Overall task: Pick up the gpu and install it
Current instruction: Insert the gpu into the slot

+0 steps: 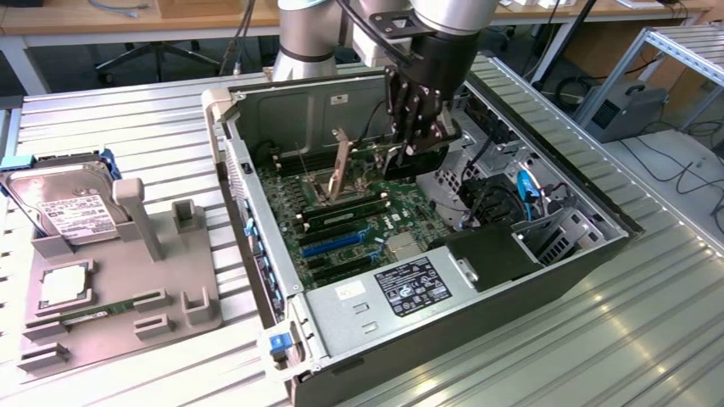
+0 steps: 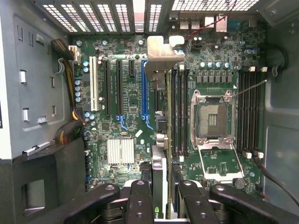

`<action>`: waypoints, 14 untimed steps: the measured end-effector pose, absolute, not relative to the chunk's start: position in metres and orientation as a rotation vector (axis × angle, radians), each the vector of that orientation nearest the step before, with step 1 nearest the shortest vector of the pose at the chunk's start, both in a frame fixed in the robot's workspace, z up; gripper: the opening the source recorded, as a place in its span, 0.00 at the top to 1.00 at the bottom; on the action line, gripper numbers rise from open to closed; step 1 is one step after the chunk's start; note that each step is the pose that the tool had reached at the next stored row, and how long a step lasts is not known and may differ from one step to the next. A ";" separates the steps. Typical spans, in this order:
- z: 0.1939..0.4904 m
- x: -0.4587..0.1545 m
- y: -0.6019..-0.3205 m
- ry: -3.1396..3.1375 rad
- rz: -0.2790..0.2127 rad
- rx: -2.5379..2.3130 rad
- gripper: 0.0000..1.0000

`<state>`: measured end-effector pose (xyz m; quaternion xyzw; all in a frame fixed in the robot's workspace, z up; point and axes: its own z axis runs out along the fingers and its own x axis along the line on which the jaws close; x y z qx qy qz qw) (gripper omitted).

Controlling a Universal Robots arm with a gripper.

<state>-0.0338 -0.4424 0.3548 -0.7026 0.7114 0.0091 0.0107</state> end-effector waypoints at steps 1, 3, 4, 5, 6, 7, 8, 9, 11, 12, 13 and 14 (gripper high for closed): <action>0.354 -0.034 -0.442 2.220 0.028 -2.192 0.73; 0.354 -0.034 -0.442 2.220 0.028 -2.192 0.73; 0.354 -0.034 -0.442 2.220 0.028 -2.192 0.73; 0.353 -0.034 -0.442 2.220 0.028 -2.192 0.73; 0.353 -0.034 -0.442 2.220 0.028 -2.192 0.73; 0.353 -0.034 -0.442 2.220 0.028 -2.192 0.73; 0.353 -0.034 -0.442 2.220 0.028 -2.192 0.73; 0.352 -0.034 -0.442 2.220 0.028 -2.192 0.73; 0.352 -0.034 -0.442 2.220 0.028 -2.192 0.73; 0.352 -0.034 -0.442 2.220 0.028 -2.192 0.73; 0.351 -0.034 -0.442 2.220 0.028 -2.192 0.73; 0.351 -0.034 -0.442 2.220 0.028 -2.192 0.73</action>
